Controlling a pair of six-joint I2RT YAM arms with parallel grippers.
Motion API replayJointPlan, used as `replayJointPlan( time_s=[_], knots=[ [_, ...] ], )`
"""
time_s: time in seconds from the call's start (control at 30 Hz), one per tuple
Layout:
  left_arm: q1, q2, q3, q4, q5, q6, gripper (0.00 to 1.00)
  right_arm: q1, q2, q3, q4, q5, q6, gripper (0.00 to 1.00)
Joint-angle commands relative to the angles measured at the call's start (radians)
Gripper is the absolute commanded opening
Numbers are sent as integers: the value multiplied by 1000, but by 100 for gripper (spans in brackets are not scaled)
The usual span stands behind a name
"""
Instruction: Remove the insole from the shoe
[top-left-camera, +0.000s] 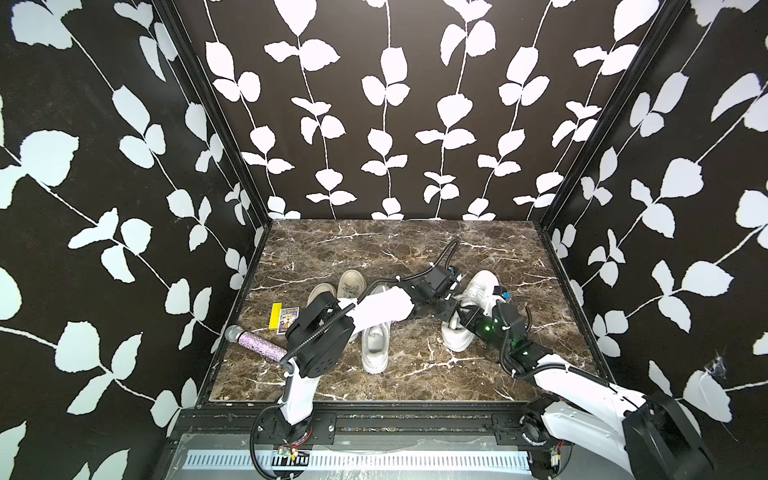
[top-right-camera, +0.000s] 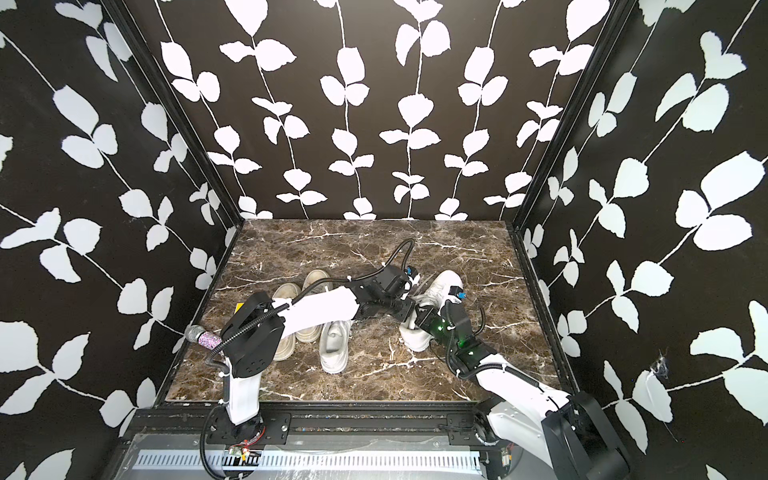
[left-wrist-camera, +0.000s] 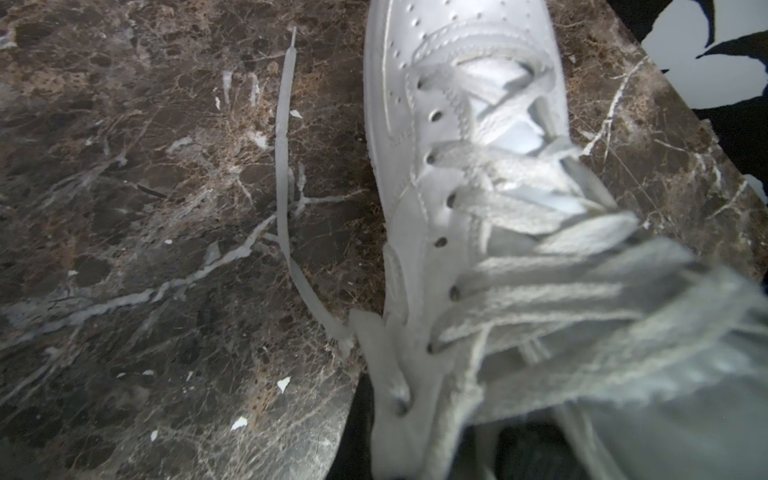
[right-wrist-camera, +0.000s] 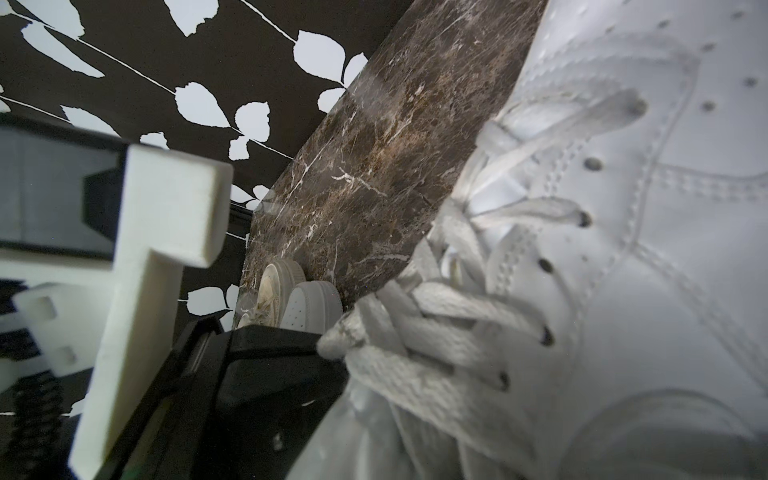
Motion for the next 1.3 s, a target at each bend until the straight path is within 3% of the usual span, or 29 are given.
replayJointPlan(
  time_s=[0.0,0.2,0.47,0.73,0.93,1.0,1.17,1.27],
  knots=[
    [85,16,-10,-107,-278,-30,0,25,-38,22,245,-62,0,0],
    [96,15,4,-106,-327,-22,0,24,-17,61,226,-111,-40,0],
    [107,9,-3,-67,-297,-16,0,25,29,54,312,-132,-15,0],
    [75,-80,-157,108,-44,87,0,-4,38,46,417,-88,80,0],
    [55,-143,-288,211,61,129,0,-93,43,0,472,-48,209,0],
    [55,-140,-293,200,52,130,0,-113,42,-7,482,-56,228,0],
    [58,-66,-193,53,-102,106,0,-114,33,17,487,-129,212,0],
    [96,-43,-165,33,-117,48,0,-111,-1,25,473,-171,180,0]
  ],
)
